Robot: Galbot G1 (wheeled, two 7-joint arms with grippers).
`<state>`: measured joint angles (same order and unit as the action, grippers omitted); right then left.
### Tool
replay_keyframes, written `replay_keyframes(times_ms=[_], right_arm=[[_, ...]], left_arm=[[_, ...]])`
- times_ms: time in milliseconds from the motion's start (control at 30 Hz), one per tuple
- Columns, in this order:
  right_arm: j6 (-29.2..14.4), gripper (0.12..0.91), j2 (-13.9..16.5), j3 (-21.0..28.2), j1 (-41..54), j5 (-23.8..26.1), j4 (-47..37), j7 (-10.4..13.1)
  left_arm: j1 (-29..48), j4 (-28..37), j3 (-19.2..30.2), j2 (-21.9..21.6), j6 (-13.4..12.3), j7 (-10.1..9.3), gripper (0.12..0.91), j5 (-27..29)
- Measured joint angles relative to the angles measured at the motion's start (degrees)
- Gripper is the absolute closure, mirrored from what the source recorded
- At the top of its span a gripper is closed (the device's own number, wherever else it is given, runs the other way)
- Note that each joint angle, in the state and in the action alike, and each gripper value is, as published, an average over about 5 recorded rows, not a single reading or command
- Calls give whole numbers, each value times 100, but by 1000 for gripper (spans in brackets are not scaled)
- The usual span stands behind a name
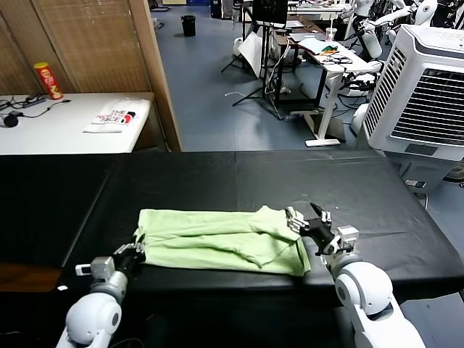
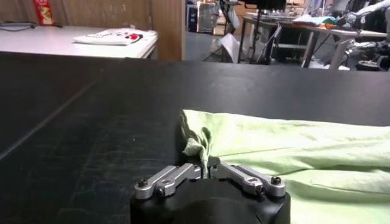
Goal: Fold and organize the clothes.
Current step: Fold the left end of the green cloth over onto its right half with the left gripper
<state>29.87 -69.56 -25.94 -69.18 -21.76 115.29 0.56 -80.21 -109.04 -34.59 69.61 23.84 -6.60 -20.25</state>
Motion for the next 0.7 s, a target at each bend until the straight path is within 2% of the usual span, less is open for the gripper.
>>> replay_keyframes(times_ms=[233,433,567,700], right_arm=[[2,227,-36,16,1,10,-3,4],[2,227,-107,36,-59,58,27,3],[1,227,-168,31,-150,141,74,2],[0,227,-204,-29,-253,199,137,2]], left_arm=[[-228,157,-516,-467,-225,-45,873,693],[-573,138,-1191,-1100,-309,-288,873,856],[-653,-163,-1309,-1192,-140,-438,873,713],[-574,-662,-1102,-1015,213,-564,873,301]])
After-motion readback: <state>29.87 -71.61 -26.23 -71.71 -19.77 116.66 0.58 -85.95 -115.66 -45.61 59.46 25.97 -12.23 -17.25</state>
